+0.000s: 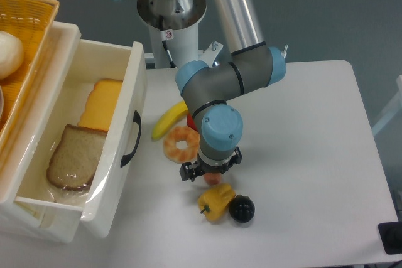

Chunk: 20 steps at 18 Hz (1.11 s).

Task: Pick up the egg
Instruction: 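Close the gripper fingers around the small brown egg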

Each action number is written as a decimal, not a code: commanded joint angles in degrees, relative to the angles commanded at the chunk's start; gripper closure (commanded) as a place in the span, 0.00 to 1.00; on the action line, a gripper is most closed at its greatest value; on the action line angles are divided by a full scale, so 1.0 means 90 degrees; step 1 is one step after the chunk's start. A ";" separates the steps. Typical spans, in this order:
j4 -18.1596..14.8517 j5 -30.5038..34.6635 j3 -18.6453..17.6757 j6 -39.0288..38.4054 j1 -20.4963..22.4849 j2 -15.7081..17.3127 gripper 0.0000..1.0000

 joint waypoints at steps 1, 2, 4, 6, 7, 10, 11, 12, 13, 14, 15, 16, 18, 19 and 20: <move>0.0000 0.0000 0.0000 0.0000 0.0000 -0.0010 0.00; 0.0000 0.0000 0.0000 0.0000 0.0000 -0.0010 0.00; 0.0000 0.0000 0.0000 0.0000 0.0000 -0.0020 0.00; 0.0000 -0.0010 0.0000 0.0000 0.0010 -0.0020 0.00; 0.0000 0.0000 0.0000 0.0000 0.0000 -0.0020 0.00; 0.0000 -0.0010 0.0000 0.0010 0.0000 -0.0029 0.01; 0.0000 -0.0010 0.0010 0.0010 0.0010 -0.0029 0.02; 0.0010 -0.0010 0.0010 0.0029 0.0000 -0.0029 0.04; 0.0010 0.0000 0.0010 0.0039 0.0000 -0.0039 0.07; 0.0010 0.0000 0.0019 0.0039 0.0000 -0.0030 0.08; 0.0010 0.0000 0.0029 0.0039 0.0000 -0.0029 0.10; 0.0010 0.0000 0.0029 0.0049 0.0000 -0.0029 0.12; 0.0010 0.0000 0.0029 0.0049 0.0000 -0.0039 0.12; 0.0010 0.0000 0.0029 0.0058 0.0000 -0.0059 0.12; 0.0010 0.0019 0.0039 0.0059 0.0000 -0.0088 0.12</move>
